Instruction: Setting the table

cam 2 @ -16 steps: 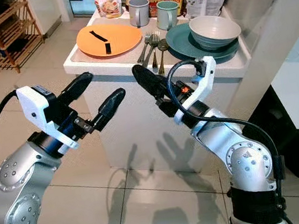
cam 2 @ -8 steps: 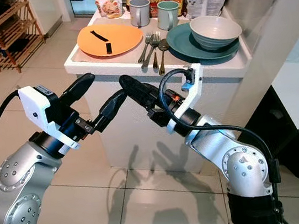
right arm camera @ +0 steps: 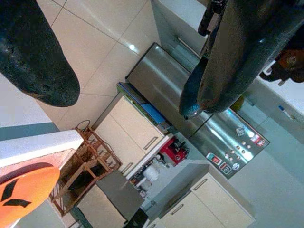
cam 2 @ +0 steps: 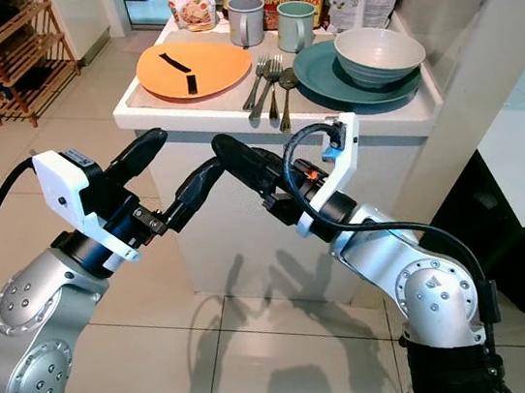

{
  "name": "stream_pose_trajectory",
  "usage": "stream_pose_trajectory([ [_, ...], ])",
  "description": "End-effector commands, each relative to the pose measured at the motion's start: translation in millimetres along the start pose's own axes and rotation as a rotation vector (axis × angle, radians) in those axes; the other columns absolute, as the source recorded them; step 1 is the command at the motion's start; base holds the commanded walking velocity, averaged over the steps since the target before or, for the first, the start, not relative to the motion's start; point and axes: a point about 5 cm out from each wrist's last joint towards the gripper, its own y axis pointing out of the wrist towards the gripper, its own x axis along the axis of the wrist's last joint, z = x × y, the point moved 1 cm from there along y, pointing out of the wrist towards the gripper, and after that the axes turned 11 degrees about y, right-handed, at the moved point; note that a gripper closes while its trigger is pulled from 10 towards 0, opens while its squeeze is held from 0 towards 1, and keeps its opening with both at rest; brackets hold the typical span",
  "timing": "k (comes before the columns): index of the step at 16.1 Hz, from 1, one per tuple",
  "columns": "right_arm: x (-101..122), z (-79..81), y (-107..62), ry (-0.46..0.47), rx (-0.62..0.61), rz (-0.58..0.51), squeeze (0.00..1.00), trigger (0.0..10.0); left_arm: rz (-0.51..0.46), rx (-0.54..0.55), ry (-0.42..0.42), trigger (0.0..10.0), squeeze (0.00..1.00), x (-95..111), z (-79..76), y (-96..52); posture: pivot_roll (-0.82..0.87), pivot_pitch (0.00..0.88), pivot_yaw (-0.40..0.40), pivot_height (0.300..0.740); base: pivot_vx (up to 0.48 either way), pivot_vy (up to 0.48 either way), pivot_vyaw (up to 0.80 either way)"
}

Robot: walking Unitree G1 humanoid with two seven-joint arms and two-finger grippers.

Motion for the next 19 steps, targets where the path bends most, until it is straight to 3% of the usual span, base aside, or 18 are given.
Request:
stream_pose_trajectory([
  [1, -11.2, 8.5, 2.0, 0.006, 0.051, 0.073, 0.00, 10.0, -0.036, -0.001, 0.009, 10.0, 0.00, 9.1, -1.0, 4.0, 0.11, 0.044, -0.056, 0.740, 0.000, 0.000, 0.00],
  [7, -18.2, 10.8, 1.2, 0.009, 0.070, 0.117, 0.00, 10.0, -0.027, 0.003, 0.021, 10.0, 0.00, 7.9, -0.3, 4.6, 0.11, 0.046, -0.055, 0.740, 0.000, 0.000, 0.00],
  [10, 11.1, -14.1, 5.0, -0.086, -0.146, -0.101, 0.00, 10.0, 0.047, 0.098, 0.104, 10.0, 0.00, -0.3, 11.6, 5.7, 0.10, 0.045, -0.055, 0.740, 0.000, 0.000, 0.00],
  [11, 29.1, -24.1, 1.2, -0.263, -0.273, -0.180, 0.00, 10.0, 0.067, 0.212, 0.154, 10.0, 0.00, -2.4, 27.9, 6.6, 0.10, 0.045, -0.055, 0.740, 0.000, 0.000, 0.00],
  [12, 31.2, -25.2, 0.5, -0.283, -0.291, -0.192, 0.00, 10.0, 0.068, 0.225, 0.169, 10.0, 0.00, -2.1, 29.9, 6.8, 0.10, 0.045, -0.055, 0.740, 0.000, 0.000, 0.00],
  [14, 37.5, -29.5, -2.1, -0.364, -0.353, -0.221, 0.00, 10.0, 0.180, 0.289, 0.219, 10.0, 0.00, -13.8, 40.9, 6.2, 0.10, 0.047, -0.056, 0.740, 0.000, 0.000, 0.00],
  [15, 38.3, -33.8, -3.6, -0.465, -0.408, -0.229, 0.00, 10.0, 0.233, 0.387, 0.263, 10.0, 0.00, -20.2, 54.2, 3.0, 0.09, 0.048, -0.057, 0.740, 0.000, 0.000, 0.00],
  [16, 37.1, -35.8, -3.8, -0.508, -0.430, -0.238, 0.00, 10.0, 0.255, 0.421, 0.283, 10.0, 0.00, -22.0, 59.2, 2.2, 0.10, 0.048, -0.057, 0.740, 0.000, 0.000, 0.00],
  [19, 33.8, -36.9, -3.9, -0.546, -0.458, -0.263, 0.00, 10.0, 0.258, 0.450, 0.267, 10.0, 0.00, -22.2, 61.1, 2.3, 0.09, 0.051, -0.051, 0.740, 0.290, 0.000, 0.00],
])
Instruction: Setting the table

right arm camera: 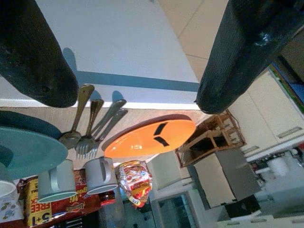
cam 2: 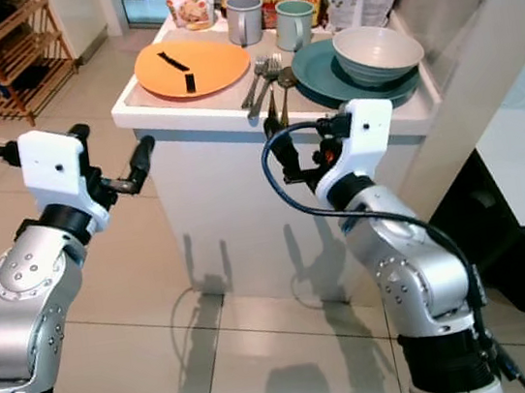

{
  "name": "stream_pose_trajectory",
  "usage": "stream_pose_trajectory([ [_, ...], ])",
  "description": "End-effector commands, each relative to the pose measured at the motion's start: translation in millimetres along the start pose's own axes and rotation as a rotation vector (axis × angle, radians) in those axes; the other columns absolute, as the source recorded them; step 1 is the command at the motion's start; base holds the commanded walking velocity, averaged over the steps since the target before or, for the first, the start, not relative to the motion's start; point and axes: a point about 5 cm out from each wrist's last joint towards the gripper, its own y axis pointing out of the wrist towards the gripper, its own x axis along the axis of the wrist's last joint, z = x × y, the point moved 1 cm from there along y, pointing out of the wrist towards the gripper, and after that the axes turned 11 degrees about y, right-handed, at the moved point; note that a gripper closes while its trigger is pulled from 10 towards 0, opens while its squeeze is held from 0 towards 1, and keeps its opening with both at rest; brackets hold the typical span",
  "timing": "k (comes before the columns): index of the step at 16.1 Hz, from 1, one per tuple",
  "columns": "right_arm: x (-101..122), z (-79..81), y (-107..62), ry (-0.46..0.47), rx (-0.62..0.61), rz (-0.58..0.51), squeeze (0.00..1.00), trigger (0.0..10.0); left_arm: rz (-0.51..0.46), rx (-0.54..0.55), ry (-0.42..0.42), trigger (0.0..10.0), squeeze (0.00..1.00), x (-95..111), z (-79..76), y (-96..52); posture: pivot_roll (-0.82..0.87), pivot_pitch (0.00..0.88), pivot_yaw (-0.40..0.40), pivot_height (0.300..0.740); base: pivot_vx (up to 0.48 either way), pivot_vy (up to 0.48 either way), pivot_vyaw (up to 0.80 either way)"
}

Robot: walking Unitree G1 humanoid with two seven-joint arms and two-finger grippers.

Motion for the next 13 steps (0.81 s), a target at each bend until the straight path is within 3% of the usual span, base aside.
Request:
stream_pose_trajectory([
  [1, -0.2, -2.2, -1.3, -0.036, -0.021, -0.008, 0.00, 10.0, -0.003, 0.006, 0.003, 10.0, 0.00, 3.7, 0.4, 2.6, 0.09, 0.052, -0.050, 0.740, 0.382, 0.000, 0.00],
  [4, -3.2, 3.9, -0.9, -0.131, 0.003, 0.010, 0.00, 10.0, 0.005, 0.022, 0.008, 10.0, 0.00, 1.5, 0.3, 2.4, 0.09, 0.052, -0.050, 0.740, 0.389, 0.000, 0.00],
  [9, -9.4, 8.5, -1.0, -0.125, 0.027, 0.029, 0.00, 10.0, 0.016, 0.020, 0.018, 10.0, 0.00, -0.6, 1.8, 0.1, 0.09, 0.054, -0.052, 0.740, 0.393, 0.000, 0.72],
  [11, -8.3, 7.0, -1.7, -0.082, 0.009, 0.001, 0.00, 10.0, 0.017, 0.017, 0.020, 10.0, 0.00, -0.9, 1.9, 0.0, 0.09, 0.054, -0.050, 0.740, 0.392, 0.000, 0.00],
  [13, -5.3, 5.4, -2.4, -0.098, -0.005, -0.019, 0.00, 10.0, 0.019, 0.011, 0.023, 10.0, 0.00, -1.6, 1.3, 0.0, 0.09, 0.055, -0.046, 0.740, 0.396, 0.000, 0.00],
])
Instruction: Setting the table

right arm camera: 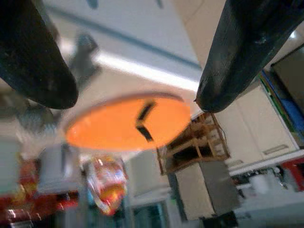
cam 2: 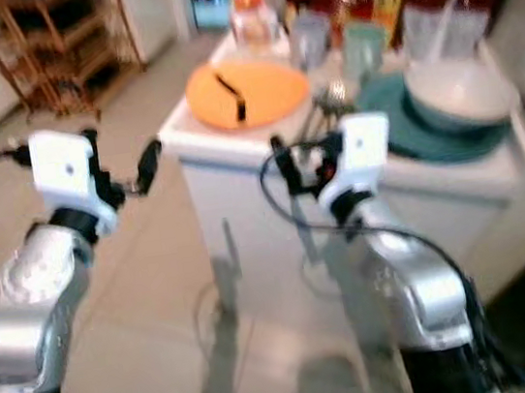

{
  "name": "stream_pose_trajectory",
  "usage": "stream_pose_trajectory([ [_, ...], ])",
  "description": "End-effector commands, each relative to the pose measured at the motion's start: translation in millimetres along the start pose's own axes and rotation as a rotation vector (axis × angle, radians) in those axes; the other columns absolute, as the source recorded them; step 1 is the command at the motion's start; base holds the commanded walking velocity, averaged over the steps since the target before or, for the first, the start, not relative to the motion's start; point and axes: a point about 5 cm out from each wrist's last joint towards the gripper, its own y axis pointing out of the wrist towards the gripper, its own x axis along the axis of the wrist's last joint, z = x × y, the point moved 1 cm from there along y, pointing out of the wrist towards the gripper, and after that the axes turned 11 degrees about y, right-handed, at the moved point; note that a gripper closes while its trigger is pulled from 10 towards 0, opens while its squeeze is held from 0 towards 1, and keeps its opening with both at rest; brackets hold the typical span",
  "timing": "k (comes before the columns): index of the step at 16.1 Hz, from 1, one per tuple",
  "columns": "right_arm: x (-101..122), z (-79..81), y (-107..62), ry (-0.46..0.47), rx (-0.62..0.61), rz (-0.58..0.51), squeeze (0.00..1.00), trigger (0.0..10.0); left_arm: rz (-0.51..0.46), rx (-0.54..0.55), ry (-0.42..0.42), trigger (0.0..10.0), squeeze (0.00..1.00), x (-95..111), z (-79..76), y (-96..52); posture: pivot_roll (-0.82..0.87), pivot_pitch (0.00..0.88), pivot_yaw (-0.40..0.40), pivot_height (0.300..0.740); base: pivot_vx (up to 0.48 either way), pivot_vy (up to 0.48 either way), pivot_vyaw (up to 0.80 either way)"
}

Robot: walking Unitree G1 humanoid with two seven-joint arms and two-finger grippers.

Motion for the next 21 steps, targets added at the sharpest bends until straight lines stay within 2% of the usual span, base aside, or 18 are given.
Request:
stream_pose_trajectory([
  [1, 3.7, 7.8, 1.2, -0.008, 0.022, -0.024, 0.00, 10.0, 0.010, 0.020, 0.020, 10.0, 0.00, -1.2, 7.4, -1.0, 0.09, 0.055, -0.046, 0.740, 0.398, 0.000, 0.00],
  [11, 4.8, 8.4, -0.5, -0.027, 0.004, -0.036, 0.00, 10.0, 0.002, 0.015, 0.001, 10.0, 0.00, -0.9, 6.8, 0.1, 0.08, 0.028, -0.042, 0.740, 0.395, 0.000, 0.00],
  [14, 4.8, 7.0, -1.7, -0.032, -0.009, -0.038, 0.00, 10.0, -0.012, -0.012, 0.002, 10.0, 0.00, 1.5, 1.8, 1.1, 0.08, 0.019, -0.041, 0.740, 0.000, 0.000, 0.00],
  [16, 3.7, 6.1, -2.3, -0.030, -0.018, -0.030, 0.00, 10.0, -0.028, -0.024, 0.000, 10.0, 0.00, 2.4, -0.1, 2.0, 0.08, 0.015, -0.041, 0.740, 0.000, 0.193, -0.66],
  [21, 1.6, 1.3, -5.0, -0.018, -0.057, -0.026, 0.00, 10.0, -0.010, -0.020, 0.012, 10.0, 0.00, -0.6, 1.3, 4.4, 0.08, 0.014, -0.038, 0.740, 0.000, 0.480, -0.80],
])
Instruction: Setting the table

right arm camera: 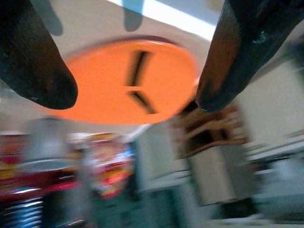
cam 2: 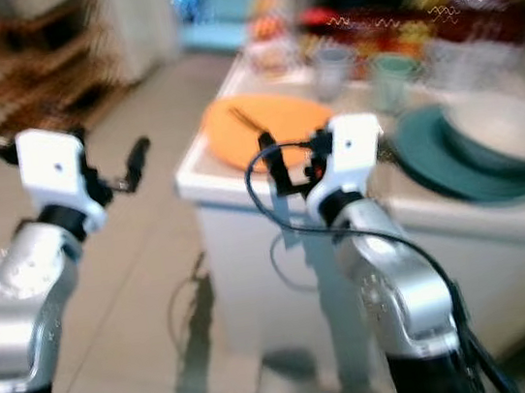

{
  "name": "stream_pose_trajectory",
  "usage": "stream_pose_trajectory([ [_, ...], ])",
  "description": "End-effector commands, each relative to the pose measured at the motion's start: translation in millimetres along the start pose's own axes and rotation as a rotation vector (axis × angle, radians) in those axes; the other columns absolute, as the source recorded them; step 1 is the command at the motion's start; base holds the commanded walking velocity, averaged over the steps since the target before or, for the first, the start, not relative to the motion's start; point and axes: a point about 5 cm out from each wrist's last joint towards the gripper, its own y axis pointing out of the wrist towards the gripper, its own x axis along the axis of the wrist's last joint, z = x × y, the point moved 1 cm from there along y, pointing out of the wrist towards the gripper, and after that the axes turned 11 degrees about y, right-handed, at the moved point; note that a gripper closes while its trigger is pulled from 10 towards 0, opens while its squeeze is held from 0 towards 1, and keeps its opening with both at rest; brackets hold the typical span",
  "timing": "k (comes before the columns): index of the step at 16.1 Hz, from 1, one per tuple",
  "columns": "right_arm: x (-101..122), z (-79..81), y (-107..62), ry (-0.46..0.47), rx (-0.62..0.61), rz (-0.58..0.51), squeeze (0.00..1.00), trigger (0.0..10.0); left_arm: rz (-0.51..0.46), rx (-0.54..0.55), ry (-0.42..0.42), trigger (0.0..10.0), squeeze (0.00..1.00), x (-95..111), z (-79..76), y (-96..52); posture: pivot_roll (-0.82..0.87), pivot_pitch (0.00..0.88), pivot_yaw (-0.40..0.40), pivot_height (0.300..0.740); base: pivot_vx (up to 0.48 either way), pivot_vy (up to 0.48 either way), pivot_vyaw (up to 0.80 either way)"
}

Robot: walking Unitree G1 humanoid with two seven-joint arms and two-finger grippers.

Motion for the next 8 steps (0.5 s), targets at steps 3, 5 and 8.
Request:
stream_pose_trajectory([
  [3, 4.5, -8.0, -1.0, -0.019, -0.050, -0.007, 0.00, 10.0, -0.018, -0.033, 0.000, 10.0, 0.00, 3.0, -9.3, 3.6, 0.08, 0.018, -0.037, 0.740, 0.000, 0.480, -0.80],
  [5, 5.5, -9.7, -1.5, -0.033, -0.056, -0.013, 0.00, 10.0, -0.019, -0.036, 0.002, 10.0, 0.00, 3.1, -9.8, 4.5, 0.08, 0.020, -0.035, 0.740, 0.000, 0.480, -0.80],
  [8, 6.2, -11.1, -2.8, -0.042, -0.058, -0.015, 0.00, 10.0, -0.019, -0.039, 0.002, 10.0, 0.00, 3.1, -9.6, 5.4, 0.08, 0.027, -0.034, 0.740, 0.000, 0.480, -0.80],
])
